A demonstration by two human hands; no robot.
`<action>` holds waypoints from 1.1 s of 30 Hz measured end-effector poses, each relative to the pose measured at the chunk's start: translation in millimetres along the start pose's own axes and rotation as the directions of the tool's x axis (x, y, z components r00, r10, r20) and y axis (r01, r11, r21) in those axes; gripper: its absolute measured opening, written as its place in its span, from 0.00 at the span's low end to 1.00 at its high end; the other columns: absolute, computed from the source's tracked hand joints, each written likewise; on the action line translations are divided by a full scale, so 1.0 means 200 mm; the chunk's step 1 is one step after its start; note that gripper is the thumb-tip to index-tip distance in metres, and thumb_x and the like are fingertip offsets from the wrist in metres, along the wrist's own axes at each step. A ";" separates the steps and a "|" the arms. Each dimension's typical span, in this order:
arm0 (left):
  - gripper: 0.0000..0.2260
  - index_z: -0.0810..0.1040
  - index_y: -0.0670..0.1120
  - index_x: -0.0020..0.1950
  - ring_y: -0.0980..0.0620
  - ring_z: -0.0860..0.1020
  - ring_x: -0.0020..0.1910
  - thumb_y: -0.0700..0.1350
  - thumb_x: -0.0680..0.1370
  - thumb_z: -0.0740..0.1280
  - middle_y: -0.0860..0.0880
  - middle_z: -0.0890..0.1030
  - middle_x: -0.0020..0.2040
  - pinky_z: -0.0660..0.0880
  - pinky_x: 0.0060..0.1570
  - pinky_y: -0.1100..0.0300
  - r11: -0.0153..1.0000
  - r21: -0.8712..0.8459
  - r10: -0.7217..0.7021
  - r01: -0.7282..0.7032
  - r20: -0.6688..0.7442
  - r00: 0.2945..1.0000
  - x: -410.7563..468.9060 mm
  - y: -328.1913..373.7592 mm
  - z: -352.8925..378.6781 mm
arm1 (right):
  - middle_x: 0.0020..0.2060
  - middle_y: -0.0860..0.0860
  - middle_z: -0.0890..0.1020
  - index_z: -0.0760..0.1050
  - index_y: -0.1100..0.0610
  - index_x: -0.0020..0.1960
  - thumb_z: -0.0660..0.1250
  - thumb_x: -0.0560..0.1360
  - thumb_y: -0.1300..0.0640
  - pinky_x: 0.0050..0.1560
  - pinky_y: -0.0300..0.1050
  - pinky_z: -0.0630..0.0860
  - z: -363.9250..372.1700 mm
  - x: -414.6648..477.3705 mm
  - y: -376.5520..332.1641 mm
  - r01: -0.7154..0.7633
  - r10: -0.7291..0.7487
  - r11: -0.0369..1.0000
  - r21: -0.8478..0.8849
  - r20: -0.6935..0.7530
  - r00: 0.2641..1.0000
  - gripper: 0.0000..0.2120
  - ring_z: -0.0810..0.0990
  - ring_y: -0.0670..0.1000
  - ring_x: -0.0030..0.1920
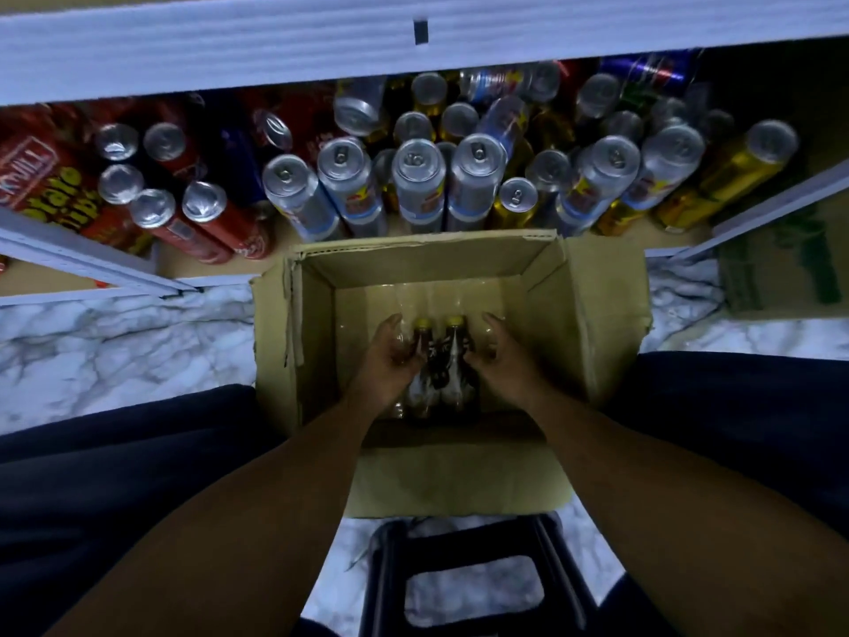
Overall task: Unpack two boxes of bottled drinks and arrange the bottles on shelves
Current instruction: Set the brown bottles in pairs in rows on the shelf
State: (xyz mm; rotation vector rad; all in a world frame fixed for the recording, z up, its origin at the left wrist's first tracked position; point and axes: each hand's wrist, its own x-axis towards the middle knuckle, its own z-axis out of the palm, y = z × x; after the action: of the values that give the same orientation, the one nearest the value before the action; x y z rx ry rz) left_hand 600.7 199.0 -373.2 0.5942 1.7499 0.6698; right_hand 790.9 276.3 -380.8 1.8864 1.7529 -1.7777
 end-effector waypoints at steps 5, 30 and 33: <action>0.36 0.60 0.51 0.82 0.51 0.76 0.64 0.33 0.79 0.71 0.49 0.76 0.66 0.79 0.55 0.57 0.997 -0.051 -0.055 0.057 0.038 0.998 0.06 -0.06 0.06 | 0.73 0.55 0.72 0.55 0.43 0.81 0.67 0.82 0.58 0.55 0.48 0.78 0.02 0.08 0.02 -0.038 0.028 0.993 0.114 0.091 0.995 0.34 0.75 0.58 0.68; 0.34 0.72 0.56 0.73 0.54 0.82 0.57 0.34 0.72 0.78 0.50 0.82 0.61 0.82 0.54 0.56 0.956 -0.202 0.225 -0.212 0.044 0.973 -0.04 0.41 -0.09 | 0.66 0.45 0.77 0.66 0.40 0.70 0.76 0.75 0.58 0.62 0.46 0.78 -0.17 -0.08 -0.29 0.217 -0.239 0.919 0.328 0.028 0.971 0.31 0.78 0.47 0.64; 0.35 0.70 0.56 0.75 0.49 0.81 0.62 0.34 0.73 0.77 0.48 0.81 0.64 0.81 0.58 0.50 0.932 -0.214 0.306 -0.293 0.033 0.951 -0.18 0.59 -0.16 | 0.62 0.39 0.77 0.66 0.41 0.72 0.76 0.76 0.58 0.57 0.37 0.77 -0.29 -0.23 -0.44 0.346 -0.357 0.881 0.323 -0.027 0.934 0.31 0.78 0.42 0.61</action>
State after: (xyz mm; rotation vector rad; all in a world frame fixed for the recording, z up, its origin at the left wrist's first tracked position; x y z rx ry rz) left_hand 585.5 253.8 -259.5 0.7372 1.5178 1.0211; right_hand 782.9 316.9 -273.0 1.6990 2.0021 -2.3383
